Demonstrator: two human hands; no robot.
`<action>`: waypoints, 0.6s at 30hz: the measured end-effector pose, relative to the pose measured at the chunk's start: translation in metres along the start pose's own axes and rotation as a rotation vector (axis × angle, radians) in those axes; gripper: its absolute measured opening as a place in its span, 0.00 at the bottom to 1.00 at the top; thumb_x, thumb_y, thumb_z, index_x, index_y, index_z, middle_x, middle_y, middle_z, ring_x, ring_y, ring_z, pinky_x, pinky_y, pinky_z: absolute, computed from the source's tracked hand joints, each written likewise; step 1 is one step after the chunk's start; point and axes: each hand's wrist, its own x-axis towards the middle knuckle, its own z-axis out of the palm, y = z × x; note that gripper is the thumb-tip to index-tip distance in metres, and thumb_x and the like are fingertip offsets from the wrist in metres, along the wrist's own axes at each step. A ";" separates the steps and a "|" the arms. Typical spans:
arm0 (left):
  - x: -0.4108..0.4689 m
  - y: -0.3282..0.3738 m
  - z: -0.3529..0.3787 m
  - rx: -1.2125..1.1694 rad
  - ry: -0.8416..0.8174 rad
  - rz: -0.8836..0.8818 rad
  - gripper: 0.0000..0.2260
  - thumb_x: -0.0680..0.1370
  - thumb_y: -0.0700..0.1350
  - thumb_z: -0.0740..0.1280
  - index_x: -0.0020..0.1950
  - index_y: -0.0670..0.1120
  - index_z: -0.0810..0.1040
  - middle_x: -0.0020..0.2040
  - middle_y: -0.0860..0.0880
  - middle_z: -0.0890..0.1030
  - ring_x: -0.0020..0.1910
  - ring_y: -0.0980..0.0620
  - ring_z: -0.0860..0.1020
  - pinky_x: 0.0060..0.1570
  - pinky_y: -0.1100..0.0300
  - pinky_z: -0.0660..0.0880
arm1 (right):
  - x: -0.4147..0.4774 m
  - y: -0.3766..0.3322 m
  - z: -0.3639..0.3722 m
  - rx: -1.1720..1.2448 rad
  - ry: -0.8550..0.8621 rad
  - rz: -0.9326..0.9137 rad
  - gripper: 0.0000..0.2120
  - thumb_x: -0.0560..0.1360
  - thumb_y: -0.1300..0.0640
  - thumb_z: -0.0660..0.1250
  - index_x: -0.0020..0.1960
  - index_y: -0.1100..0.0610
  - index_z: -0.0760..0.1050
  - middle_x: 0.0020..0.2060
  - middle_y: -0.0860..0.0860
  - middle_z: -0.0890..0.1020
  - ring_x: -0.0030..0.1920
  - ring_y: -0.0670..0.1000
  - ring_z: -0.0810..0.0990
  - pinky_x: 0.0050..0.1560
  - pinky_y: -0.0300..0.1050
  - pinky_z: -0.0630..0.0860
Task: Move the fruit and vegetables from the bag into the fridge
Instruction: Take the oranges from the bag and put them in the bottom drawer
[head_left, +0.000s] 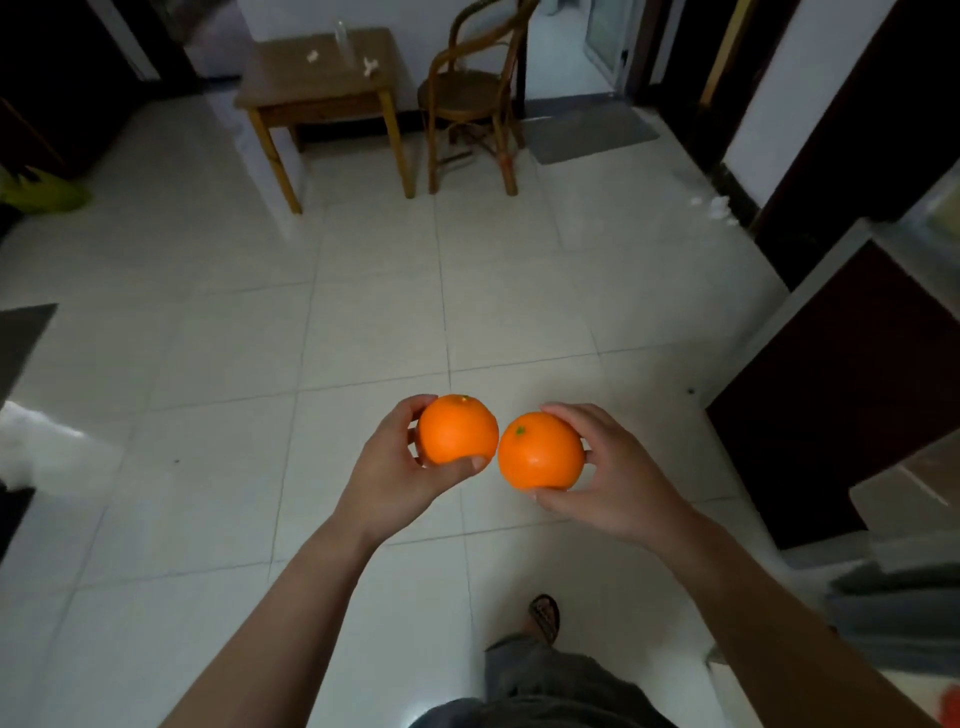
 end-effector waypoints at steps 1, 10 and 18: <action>0.021 0.010 0.008 0.001 -0.023 0.016 0.31 0.64 0.52 0.78 0.62 0.57 0.67 0.60 0.57 0.71 0.57 0.53 0.73 0.49 0.61 0.75 | 0.012 0.006 -0.013 -0.007 0.030 0.002 0.39 0.61 0.47 0.77 0.67 0.43 0.63 0.64 0.41 0.67 0.60 0.44 0.70 0.54 0.40 0.73; 0.155 0.065 0.087 -0.027 -0.242 0.100 0.29 0.66 0.51 0.77 0.60 0.58 0.66 0.57 0.60 0.70 0.54 0.56 0.72 0.43 0.67 0.72 | 0.073 0.064 -0.092 0.004 0.280 0.148 0.39 0.59 0.43 0.74 0.66 0.45 0.64 0.61 0.42 0.68 0.57 0.42 0.71 0.51 0.38 0.73; 0.299 0.108 0.167 0.062 -0.426 0.217 0.37 0.66 0.50 0.77 0.69 0.55 0.62 0.62 0.56 0.66 0.57 0.54 0.69 0.50 0.57 0.73 | 0.139 0.115 -0.163 0.027 0.474 0.330 0.38 0.61 0.46 0.78 0.66 0.44 0.63 0.61 0.43 0.68 0.58 0.44 0.72 0.55 0.41 0.74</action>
